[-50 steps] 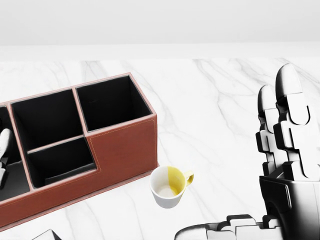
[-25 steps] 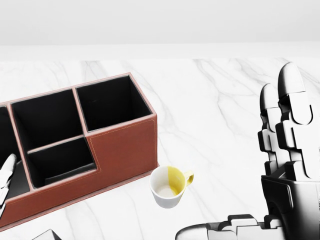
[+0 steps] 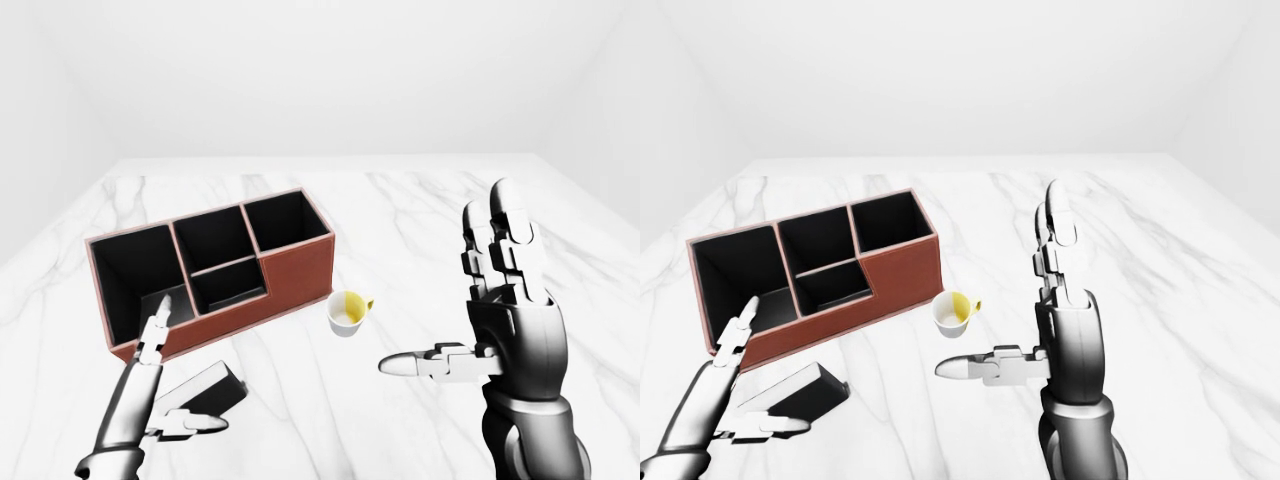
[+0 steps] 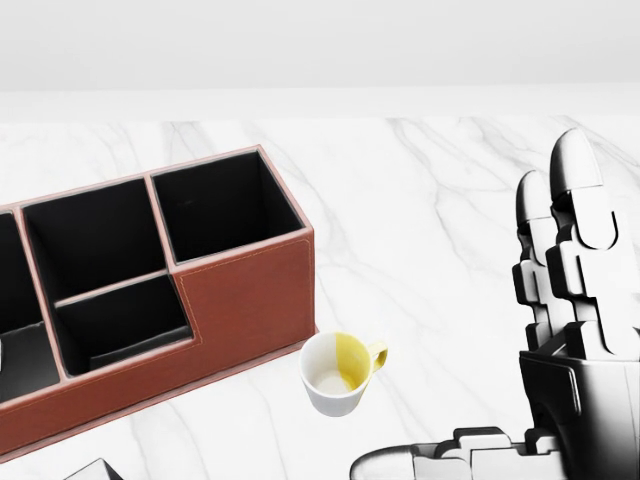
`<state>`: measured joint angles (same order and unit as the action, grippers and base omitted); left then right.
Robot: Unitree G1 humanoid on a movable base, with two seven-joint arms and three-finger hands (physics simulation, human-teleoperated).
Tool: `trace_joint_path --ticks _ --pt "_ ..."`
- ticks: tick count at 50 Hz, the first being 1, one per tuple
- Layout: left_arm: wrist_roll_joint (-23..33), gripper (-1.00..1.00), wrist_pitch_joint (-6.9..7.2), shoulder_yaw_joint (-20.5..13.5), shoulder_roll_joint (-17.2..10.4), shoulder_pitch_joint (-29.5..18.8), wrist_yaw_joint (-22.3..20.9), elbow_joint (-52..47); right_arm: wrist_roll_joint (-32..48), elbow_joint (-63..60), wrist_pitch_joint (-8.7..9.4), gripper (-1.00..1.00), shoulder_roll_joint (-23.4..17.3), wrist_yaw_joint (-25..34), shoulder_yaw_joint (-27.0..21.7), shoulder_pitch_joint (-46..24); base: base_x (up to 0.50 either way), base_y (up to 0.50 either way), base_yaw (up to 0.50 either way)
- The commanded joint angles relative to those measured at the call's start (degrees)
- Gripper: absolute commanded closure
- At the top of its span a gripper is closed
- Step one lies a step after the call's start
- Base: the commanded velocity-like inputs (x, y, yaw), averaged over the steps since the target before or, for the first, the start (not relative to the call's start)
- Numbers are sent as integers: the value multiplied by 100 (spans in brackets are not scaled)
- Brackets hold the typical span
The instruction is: Pick up the book and place it in the front compartment of the caddy.
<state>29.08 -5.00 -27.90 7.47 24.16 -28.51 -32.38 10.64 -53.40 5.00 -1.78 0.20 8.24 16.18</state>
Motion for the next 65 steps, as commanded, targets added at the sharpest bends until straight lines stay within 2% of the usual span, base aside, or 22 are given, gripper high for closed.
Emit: trace_joint_path --ticks 1,9,26,32,37,40,46,51,59,65 --pt "434 -100 0 -163 -3 49 321 387 -28 9 0 -99 7 -11 -15 6 0 0 0" --pt "759 -100 0 -251 -49 -41 575 560 -30 17 0 -99 8 -12 -21 -12 0 0 0" --pt "1272 -100 0 -212 -184 -34 981 960 -95 50 0 -99 22 3 -72 -9 0 0 0" --pt "1696 -100 0 -184 -287 15 1298 1280 -124 60 0 -99 31 11 -85 -12 0 0 0" --pt "1756 -100 0 -155 -310 100 1324 1301 -160 3 0 -100 30 23 -100 1 0 0 0" --pt "1909 -100 0 -167 -416 250 1337 1549 -168 10 0 -100 31 27 -108 -6 0 0 0" --pt "2184 -100 0 -239 -395 99 1542 1666 -145 18 0 -100 27 17 -78 -19 0 0 0" --pt "2233 -100 0 -192 -448 4 1576 1705 -142 43 0 -100 21 10 -66 -23 0 0 0" --pt "2570 -100 0 11 -658 -149 1977 1995 -127 41 0 -100 18 1 -47 -23 0 0 0" --pt "2534 -100 0 144 -805 -221 2038 2048 -126 49 0 -99 18 -10 -39 -29 0 0 0"
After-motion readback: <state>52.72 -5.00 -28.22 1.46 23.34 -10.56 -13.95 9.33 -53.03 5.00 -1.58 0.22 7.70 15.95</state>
